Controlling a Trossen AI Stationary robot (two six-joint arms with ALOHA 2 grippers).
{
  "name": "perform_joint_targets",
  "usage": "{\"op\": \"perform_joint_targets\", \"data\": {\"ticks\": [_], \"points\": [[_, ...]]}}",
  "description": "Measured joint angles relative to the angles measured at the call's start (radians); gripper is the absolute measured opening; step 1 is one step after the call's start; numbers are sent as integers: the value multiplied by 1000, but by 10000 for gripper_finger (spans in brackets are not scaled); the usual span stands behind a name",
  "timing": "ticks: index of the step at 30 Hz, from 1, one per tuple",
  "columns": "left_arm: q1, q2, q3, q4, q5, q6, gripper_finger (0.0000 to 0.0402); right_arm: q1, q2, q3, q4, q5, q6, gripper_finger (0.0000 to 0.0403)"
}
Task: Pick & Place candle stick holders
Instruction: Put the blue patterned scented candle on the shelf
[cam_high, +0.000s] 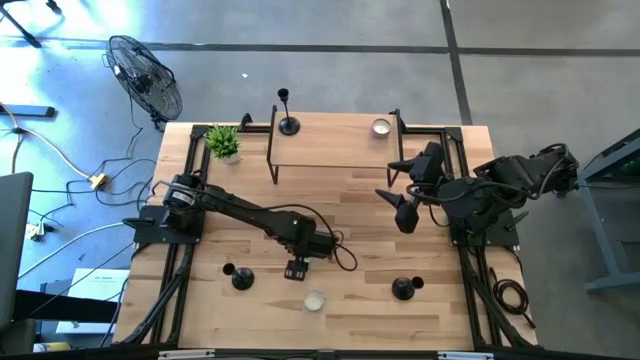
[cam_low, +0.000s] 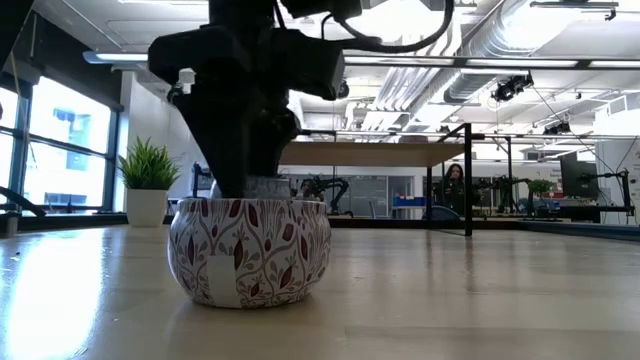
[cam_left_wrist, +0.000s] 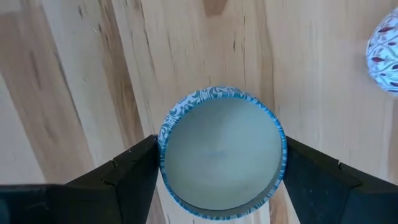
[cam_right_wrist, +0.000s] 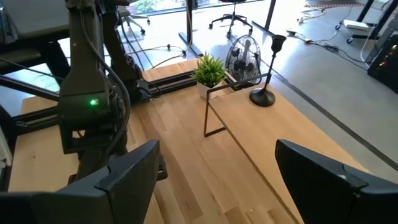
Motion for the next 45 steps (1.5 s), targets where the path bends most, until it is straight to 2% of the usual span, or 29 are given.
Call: {"op": "perform_joint_targets", "data": {"ticks": [10,16,34,45], "points": [[0,0,93,-31,-9,0,280,0,0,0,-5,-1,0,312],[0,-1,163,-110,-93,28,280,0,0,0,-28,-2,23,312],[13,-1,318,-215,-110,73,280,0,0,0,-61,-2,41,312],[42,-1,515,-373,-123,100,280,0,0,0,-61,-2,22,312]]}}
